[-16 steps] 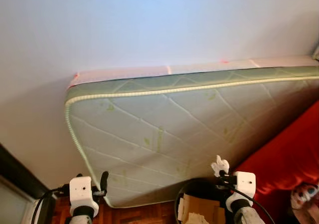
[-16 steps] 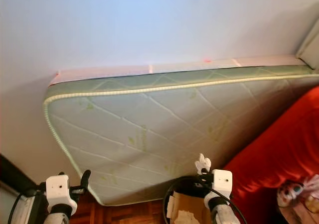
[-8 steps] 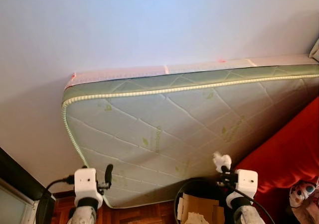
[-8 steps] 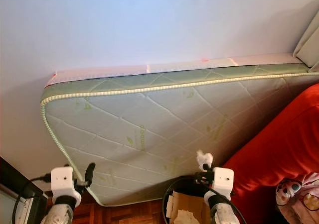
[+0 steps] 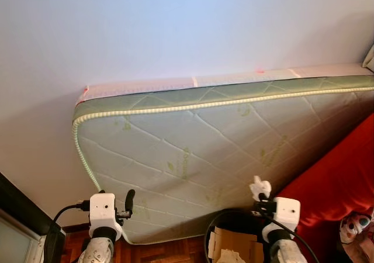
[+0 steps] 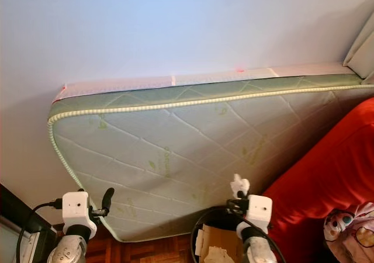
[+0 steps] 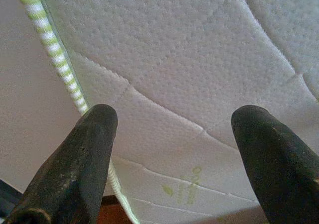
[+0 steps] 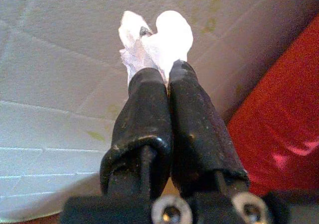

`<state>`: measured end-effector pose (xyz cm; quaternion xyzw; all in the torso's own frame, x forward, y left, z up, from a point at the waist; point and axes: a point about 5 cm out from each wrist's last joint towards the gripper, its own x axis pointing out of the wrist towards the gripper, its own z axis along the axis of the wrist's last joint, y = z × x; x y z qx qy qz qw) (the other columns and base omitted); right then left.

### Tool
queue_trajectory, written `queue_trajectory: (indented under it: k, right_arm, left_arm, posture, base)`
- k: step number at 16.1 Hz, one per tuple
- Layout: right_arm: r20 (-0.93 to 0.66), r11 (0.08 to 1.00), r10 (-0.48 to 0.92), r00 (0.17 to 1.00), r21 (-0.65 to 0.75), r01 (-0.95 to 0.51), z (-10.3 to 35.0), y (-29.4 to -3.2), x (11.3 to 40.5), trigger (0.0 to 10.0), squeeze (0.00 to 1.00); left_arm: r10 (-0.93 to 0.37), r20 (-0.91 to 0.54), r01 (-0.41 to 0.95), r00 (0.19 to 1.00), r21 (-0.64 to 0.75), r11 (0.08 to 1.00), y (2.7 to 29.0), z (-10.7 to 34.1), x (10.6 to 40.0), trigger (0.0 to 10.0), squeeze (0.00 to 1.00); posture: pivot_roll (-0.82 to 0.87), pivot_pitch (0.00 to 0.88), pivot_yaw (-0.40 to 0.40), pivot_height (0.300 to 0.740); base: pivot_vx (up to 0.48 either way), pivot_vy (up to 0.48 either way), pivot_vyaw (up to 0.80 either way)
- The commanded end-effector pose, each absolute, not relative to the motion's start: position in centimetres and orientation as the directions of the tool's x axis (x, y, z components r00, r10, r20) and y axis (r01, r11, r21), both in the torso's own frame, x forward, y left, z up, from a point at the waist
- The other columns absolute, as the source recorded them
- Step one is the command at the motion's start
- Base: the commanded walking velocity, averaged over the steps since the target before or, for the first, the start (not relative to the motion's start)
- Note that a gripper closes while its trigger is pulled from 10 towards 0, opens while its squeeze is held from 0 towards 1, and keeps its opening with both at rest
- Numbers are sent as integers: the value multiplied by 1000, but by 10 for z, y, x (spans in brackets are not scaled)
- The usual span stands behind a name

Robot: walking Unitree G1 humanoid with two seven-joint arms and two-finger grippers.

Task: Clean up the room

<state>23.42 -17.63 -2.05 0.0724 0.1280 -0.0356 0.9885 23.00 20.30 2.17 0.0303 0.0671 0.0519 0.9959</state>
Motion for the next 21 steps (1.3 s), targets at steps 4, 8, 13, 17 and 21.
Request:
queue_trajectory:
  k: [4, 8, 13, 17, 21]
  right_arm:
    - [-292, 988, -66, 954, 116, 104, -20, -183, 241, 10000, 0]
    - [-296, 989, -53, 954, 114, 90, -21, -178, 241, 10000, 0]
    - [-273, 988, -55, 961, 122, 91, -17, -177, 243, 10000, 0]
    - [-276, 990, -51, 960, 114, 85, -18, -178, 243, 10000, 0]
    - [-290, 990, -49, 956, 112, 84, -20, -178, 242, 10000, 0]
  left_arm:
    - [90, -128, -81, 988, 77, 994, 201, 25, 233, 10000, 0]
    - [99, -128, -87, 987, 93, 992, 205, 26, 234, 10000, 0]
    - [97, -125, -86, 987, 94, 992, 205, 27, 235, 10000, 0]
    - [96, -124, -85, 988, 91, 992, 203, 27, 234, 10000, 0]
    - [104, -125, -93, 987, 94, 991, 205, 27, 234, 10000, 0]
  posture:
    - [21, 0, -39, 720]
    - [25, 0, -47, 660]
    - [28, 0, -47, 660]
    - [27, 0, -48, 660]
    - [30, 0, -51, 660]
  base:
    - [0, 0, 0]
    - [0, 0, 0]
    - [0, 0, 0]
    - [0, 0, 0]
    - [0, 0, 0]
